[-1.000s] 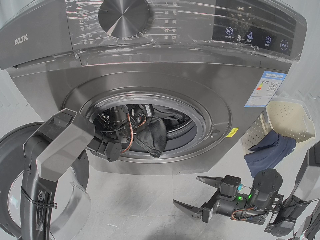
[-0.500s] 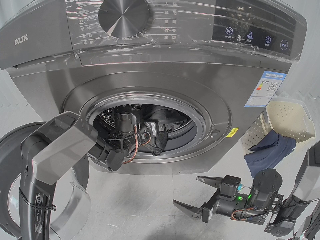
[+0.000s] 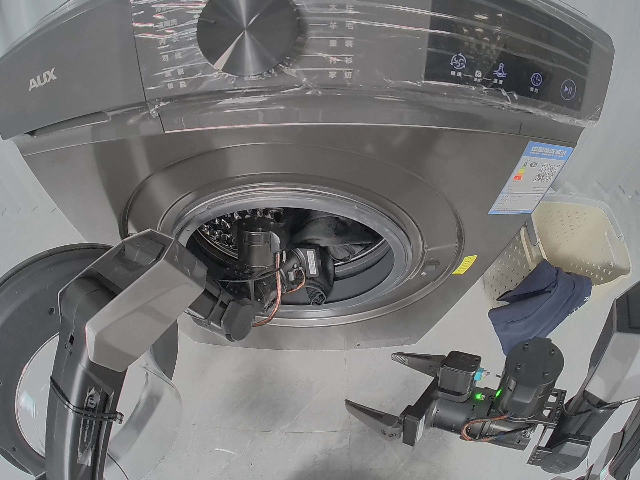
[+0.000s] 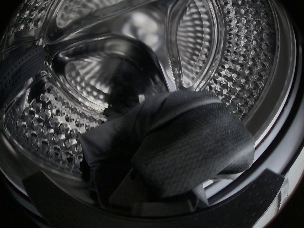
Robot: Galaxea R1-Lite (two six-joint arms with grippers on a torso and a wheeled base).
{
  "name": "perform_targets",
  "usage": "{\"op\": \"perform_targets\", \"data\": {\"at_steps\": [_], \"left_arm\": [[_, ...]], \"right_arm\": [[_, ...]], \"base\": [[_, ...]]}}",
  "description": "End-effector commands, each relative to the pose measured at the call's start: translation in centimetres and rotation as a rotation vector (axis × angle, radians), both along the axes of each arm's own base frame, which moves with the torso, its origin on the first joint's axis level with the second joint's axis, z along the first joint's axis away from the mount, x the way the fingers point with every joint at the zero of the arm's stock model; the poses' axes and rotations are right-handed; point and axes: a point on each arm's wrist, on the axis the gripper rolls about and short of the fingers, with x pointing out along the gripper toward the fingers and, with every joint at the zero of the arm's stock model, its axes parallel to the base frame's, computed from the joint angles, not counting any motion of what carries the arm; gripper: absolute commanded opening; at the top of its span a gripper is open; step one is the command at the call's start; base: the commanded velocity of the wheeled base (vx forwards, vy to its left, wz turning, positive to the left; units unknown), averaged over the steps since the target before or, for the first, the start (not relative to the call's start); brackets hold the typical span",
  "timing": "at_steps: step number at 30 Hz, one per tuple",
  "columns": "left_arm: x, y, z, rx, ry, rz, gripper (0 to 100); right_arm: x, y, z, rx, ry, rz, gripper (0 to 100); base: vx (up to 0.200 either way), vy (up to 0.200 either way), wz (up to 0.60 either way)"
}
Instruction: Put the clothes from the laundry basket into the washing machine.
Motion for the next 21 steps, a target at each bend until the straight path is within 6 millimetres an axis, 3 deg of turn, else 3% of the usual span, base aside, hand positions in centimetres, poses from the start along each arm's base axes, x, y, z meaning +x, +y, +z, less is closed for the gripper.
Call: {"op": "perform_targets", "data": {"at_steps": [1,6,12,17,18,21], "left_arm": [[2.0,0.1,0.0,-0.024,-0.043,0.055,0],[4.4,0.1,2.1,-0.099,-0.159,0.139,0],[5.7,0.2,5.0,-0.194,-0.264,0.181,0],[5.8,0.4,4.7,-0.189,-0.261,0.188,0],[5.8,0.4,4.7,-0.189,-0.260,0.188,100],[5.7,0.2,4.5,-0.188,-0.255,0.183,100]], "right_arm": [[0.0,0.1,0.0,0.000,0.001,0.002,100],[0.1,0.1,0.0,0.001,0.000,0.002,100],[0.1,0.1,0.0,0.002,-0.001,0.002,100],[0.1,0.2,0.0,0.003,-0.002,0.002,100],[0.1,0.2,0.0,0.003,-0.002,0.002,100],[0.1,0.2,0.0,0.002,-0.001,0.002,100]], "base": [[0.000,0.000,0.00],[0.000,0.000,0.00],[0.000,0.000,0.00],[0.000,0.000,0.00],[0.000,0.000,0.00],[0.000,0.000,0.00]]}}
